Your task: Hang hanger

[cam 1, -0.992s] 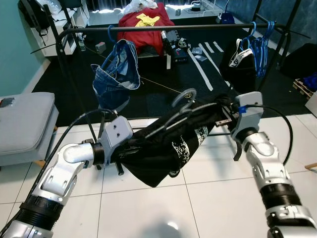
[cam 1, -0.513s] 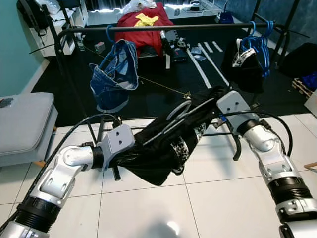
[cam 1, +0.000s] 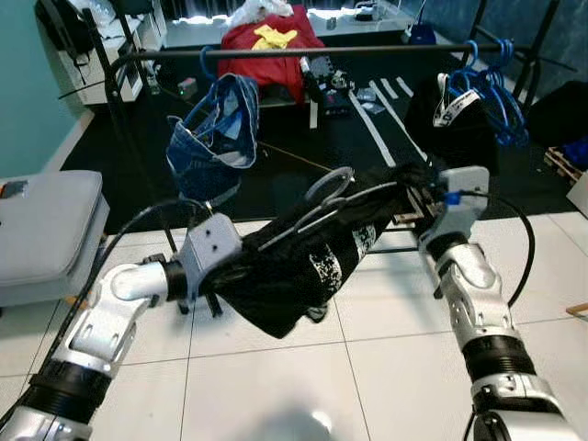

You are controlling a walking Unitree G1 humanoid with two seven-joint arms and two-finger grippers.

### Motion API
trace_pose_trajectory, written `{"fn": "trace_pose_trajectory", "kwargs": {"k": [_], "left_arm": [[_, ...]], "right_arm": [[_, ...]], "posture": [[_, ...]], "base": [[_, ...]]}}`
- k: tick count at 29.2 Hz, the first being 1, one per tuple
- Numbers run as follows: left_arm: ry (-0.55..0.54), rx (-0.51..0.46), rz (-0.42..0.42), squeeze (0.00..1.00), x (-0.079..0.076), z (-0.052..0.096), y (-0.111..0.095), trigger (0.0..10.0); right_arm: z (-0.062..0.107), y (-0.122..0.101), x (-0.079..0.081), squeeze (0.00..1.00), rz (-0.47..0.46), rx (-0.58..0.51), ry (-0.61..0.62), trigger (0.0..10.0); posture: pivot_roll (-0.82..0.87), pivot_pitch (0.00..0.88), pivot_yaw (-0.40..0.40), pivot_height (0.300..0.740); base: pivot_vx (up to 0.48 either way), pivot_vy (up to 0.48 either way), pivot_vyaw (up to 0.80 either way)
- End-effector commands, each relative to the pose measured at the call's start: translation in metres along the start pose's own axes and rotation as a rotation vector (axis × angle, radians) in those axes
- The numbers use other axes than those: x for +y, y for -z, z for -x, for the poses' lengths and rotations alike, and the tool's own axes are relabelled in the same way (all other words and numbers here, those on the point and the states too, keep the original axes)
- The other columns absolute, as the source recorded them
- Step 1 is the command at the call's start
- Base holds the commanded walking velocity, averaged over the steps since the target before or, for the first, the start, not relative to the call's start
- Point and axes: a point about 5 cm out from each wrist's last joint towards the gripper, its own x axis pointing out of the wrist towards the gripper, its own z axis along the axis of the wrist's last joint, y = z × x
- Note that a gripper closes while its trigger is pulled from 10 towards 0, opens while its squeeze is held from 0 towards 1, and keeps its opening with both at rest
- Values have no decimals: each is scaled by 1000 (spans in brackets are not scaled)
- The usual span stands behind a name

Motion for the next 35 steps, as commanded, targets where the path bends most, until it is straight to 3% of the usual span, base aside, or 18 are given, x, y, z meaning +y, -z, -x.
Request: {"fn": "trace_pose_trajectory", "kwargs": {"k": [1,4,5,6,7,8,10,11,12,15,16,21,27,29,30,32,35], "left_arm": [[-29,-12,21,0,5,5,1,0],[-32,-13,23,0,6,7,2,0],[-34,-13,25,0,6,7,2,0],[-34,-13,25,0,6,7,2,0],[-34,-14,26,0,6,7,1,0],[-36,-17,29,0,7,7,1,0],[-38,-21,32,0,7,7,0,0],[-42,-26,36,0,7,6,0,0],[-46,-30,41,0,8,6,-1,0],[-46,-30,41,0,8,6,-1,0],[-48,-32,43,0,8,5,-1,0],[-55,-31,54,0,9,6,0,0],[-57,-31,56,0,9,6,0,0],[-56,-41,62,0,10,6,-2,0],[-56,-41,62,0,10,6,-2,0],[-53,-48,65,0,10,6,-3,0],[-51,-50,66,0,10,5,-3,0]], "right_arm": [[8,10,-3,0,-43,22,35,10000],[10,12,-2,0,-50,24,29,10000],[11,13,0,243,-55,25,22,10000],[11,13,0,243,-55,25,22,10000],[12,13,1,973,-63,23,15,10000],[12,13,1,1000,-65,22,8,10000],[11,12,2,1000,-59,23,6,10000],[11,11,1,824,-52,21,11,10000],[10,10,0,94,-45,16,20,10000],[10,10,0,94,-45,16,20,10000],[9,9,0,0,-41,8,29,10000],[10,1,3,0,-95,-67,35,10000],[12,5,4,0,-133,-59,44,10000],[15,18,3,0,-276,10,84,10000],[15,18,3,0,-276,10,84,10000],[15,22,0,0,-373,23,109,10000],[14,21,-3,0,-412,22,118,10000]], "posture": [[59,81,45,740],[60,82,46,740],[60,82,47,740],[60,82,47,740],[60,81,48,740],[59,82,48,740],[59,82,48,740],[58,85,47,740],[58,85,47,740],[58,85,47,740],[58,86,46,740],[60,92,46,740],[61,92,47,740],[62,93,48,740],[62,93,48,740],[62,93,49,740],[62,93,48,740]], "base": [[0,0,0],[0,0,0],[0,0,0],[0,0,0],[0,0,0],[0,0,0],[0,0,0],[0,0,0],[0,0,0],[0,0,0],[0,0,0],[0,0,0],[0,0,0],[0,0,0],[0,0,0],[0,0,0],[0,0,0]]}}
